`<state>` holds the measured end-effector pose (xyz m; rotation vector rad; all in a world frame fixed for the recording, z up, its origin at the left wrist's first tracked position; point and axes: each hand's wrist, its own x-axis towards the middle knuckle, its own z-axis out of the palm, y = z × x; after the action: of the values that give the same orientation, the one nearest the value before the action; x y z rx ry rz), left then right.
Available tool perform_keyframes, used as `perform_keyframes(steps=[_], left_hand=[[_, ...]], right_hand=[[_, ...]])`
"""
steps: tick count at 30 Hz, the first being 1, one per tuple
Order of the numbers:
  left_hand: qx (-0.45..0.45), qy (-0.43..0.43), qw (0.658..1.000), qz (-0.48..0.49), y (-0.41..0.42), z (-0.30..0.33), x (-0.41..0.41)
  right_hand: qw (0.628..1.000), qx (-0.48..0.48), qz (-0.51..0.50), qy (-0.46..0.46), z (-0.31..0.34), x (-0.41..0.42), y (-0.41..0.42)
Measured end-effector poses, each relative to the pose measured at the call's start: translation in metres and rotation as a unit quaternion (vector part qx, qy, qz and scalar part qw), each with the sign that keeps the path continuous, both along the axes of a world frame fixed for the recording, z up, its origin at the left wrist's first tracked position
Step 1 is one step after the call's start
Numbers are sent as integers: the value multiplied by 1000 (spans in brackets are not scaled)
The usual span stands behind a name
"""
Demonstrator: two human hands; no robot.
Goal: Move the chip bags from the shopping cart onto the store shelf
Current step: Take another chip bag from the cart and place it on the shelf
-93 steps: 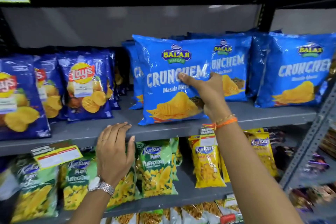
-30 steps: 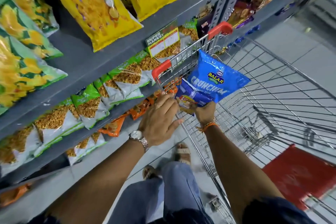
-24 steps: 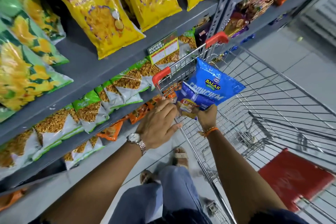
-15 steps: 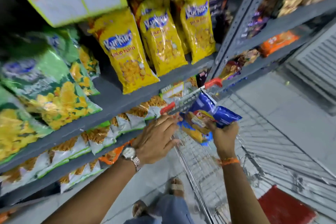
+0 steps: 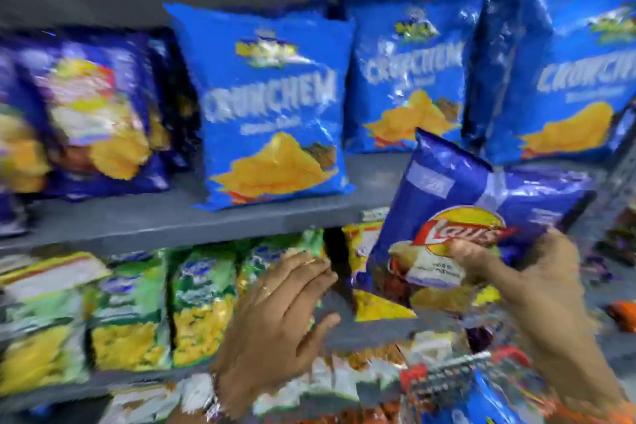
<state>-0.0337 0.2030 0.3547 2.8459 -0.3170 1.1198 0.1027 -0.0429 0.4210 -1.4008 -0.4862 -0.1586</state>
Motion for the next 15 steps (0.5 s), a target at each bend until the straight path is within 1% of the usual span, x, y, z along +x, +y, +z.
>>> perform_keyframes(steps=[2,5,7,9,11,15], left_hand=[[19,-16,999,49,38,23,-30],[18,-32,990,136,92,44,-69],[14,-47,981,187,126,58,-99],[10,-62,973,223,159,66,-129],[20,-55,967,246,188,68,-153],[35,-39,960,275,234,60,-189]], right_hand=[[998,16,60,-20,30,-17,44],[987,40,153,-42,55,-39,113],[978,45,197,-60,68,-56,165],[972,46,219,-77,80,-74,216],[969,44,228,-88,88,-86,258],[970,39,231,-71,92,-92,326]])
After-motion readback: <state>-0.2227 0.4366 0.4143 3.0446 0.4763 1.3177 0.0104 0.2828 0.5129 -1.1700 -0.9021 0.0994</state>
